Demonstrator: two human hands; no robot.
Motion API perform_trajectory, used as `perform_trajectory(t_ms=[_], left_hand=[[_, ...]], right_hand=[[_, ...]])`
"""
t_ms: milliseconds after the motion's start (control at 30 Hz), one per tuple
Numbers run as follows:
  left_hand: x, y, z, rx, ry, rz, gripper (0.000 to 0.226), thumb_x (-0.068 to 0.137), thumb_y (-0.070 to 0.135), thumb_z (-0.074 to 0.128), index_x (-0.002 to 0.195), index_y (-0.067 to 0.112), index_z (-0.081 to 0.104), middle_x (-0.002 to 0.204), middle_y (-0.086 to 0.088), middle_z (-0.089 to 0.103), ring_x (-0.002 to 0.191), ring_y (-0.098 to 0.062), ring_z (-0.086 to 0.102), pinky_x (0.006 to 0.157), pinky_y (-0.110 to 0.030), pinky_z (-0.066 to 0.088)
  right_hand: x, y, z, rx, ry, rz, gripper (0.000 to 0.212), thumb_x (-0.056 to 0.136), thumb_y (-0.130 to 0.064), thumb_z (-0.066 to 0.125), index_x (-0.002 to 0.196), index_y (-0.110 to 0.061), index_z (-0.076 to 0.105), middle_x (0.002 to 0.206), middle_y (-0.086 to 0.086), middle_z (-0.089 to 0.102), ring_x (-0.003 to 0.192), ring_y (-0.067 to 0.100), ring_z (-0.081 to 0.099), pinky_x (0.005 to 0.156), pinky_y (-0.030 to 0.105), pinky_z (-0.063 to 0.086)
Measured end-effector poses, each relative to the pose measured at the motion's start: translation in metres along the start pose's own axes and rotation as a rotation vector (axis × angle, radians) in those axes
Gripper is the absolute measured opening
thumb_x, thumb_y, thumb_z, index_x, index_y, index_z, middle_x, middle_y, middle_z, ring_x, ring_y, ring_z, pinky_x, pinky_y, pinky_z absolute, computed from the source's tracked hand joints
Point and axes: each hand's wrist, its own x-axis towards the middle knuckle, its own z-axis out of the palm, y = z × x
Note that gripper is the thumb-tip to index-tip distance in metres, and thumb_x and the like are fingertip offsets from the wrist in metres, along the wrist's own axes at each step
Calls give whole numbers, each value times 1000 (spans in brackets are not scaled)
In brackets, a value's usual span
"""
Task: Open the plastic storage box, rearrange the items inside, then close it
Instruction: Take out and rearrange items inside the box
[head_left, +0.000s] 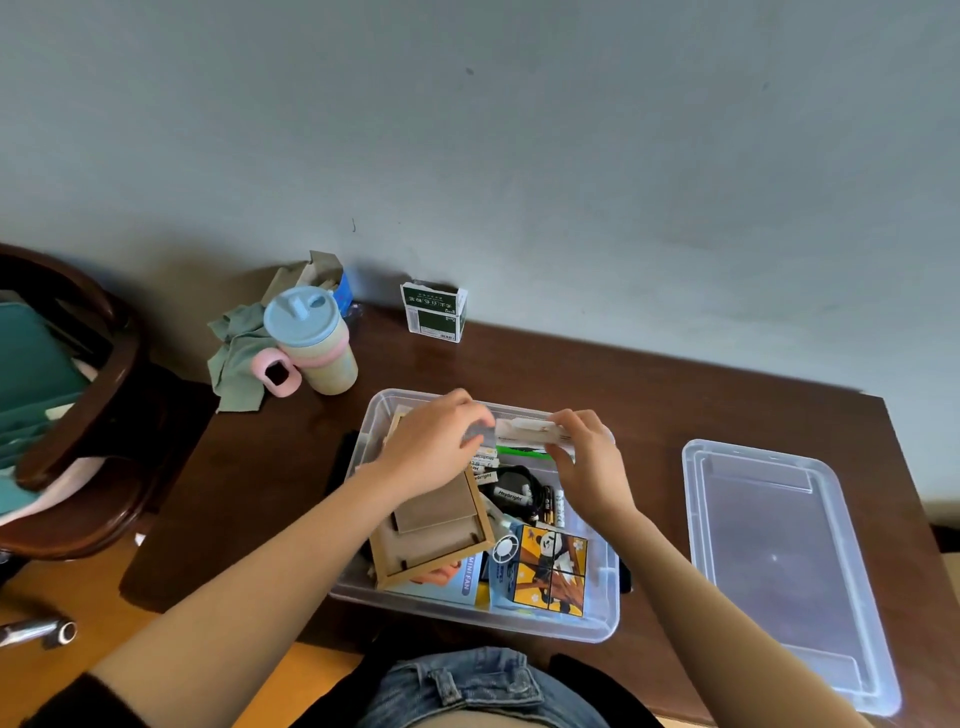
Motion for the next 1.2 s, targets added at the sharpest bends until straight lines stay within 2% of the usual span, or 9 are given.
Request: perform_trajectory(t_ms=[233, 467, 600, 733, 867, 967, 1033, 1100, 1200], left_hand=[[27, 18, 25, 178, -125, -24, 36, 92, 22, 59, 127, 21, 49, 120, -2, 60, 99, -23, 61, 75, -35, 50], [36, 22, 40, 306, -88, 6, 13, 94, 10, 53, 105, 11, 60, 100, -6, 64, 91, -26, 63, 67, -35, 46], [31, 13, 42, 292, -42, 17, 15, 93, 7, 49, 101, 10, 62, 97, -5, 63, 86, -25, 63, 65, -33, 47], [30, 8, 41, 259, -29, -7, 15, 92, 6, 47, 93, 9, 62, 90, -6, 63, 82, -25, 63, 63, -33, 46], [34, 15, 45, 254, -48, 11, 16, 93, 8, 50, 100, 8, 64, 96, -7, 65, 87, -26, 63, 71, -38, 52], [39, 20, 48, 259, -47, 8, 12, 93, 11, 50, 95, 9, 62, 93, -7, 65, 87, -27, 62, 67, -35, 46], [40, 20, 48, 249, -51, -6, 14, 93, 12, 51, 99, 10, 64, 95, -7, 66, 90, -28, 62, 67, -35, 44], [41, 16, 48, 222, -71, -7, 20, 94, 13, 50, 109, 11, 64, 101, -7, 67, 95, -27, 62, 71, -37, 45], [39, 11, 48, 164, -90, -7, 28, 96, 14, 51, 121, 13, 61, 114, -6, 65, 104, -26, 61, 81, -36, 46]], right_hand=[[3, 4, 16, -143, -24, 5, 21, 88, -3, 60, 107, -10, 61, 106, 6, 55, 85, 25, 59, 70, 34, 52], [2, 4, 23, -266, -19, -35, 16, 90, -6, 57, 104, -10, 61, 101, 6, 62, 79, 28, 60, 59, 36, 49], [-4, 6, 18, -283, 8, -9, 39, 87, 2, 55, 122, -13, 58, 113, 5, 62, 94, 25, 61, 65, 32, 49], [-18, 12, 3, -246, 60, 159, 43, 87, 3, 47, 128, -9, 53, 114, 8, 65, 89, 27, 65, 68, 31, 49], [-21, 13, -3, -332, -170, 236, 33, 91, -1, 42, 114, -11, 64, 94, 8, 71, 67, 19, 63, 53, 20, 46], [-18, 3, 10, -454, -486, 218, 24, 87, 0, 39, 93, -8, 61, 94, 12, 67, 73, 24, 60, 59, 28, 46], [-13, 2, 25, -408, -571, 204, 17, 90, -5, 41, 92, -7, 57, 99, 14, 65, 77, 24, 54, 63, 29, 43], [-6, 7, 40, -324, -577, 206, 21, 96, -17, 41, 105, -4, 55, 112, 15, 61, 94, 26, 55, 78, 34, 48], [2, 19, 60, -270, -604, 280, 46, 98, -35, 39, 133, -5, 41, 136, 17, 45, 124, 32, 43, 102, 41, 37]])
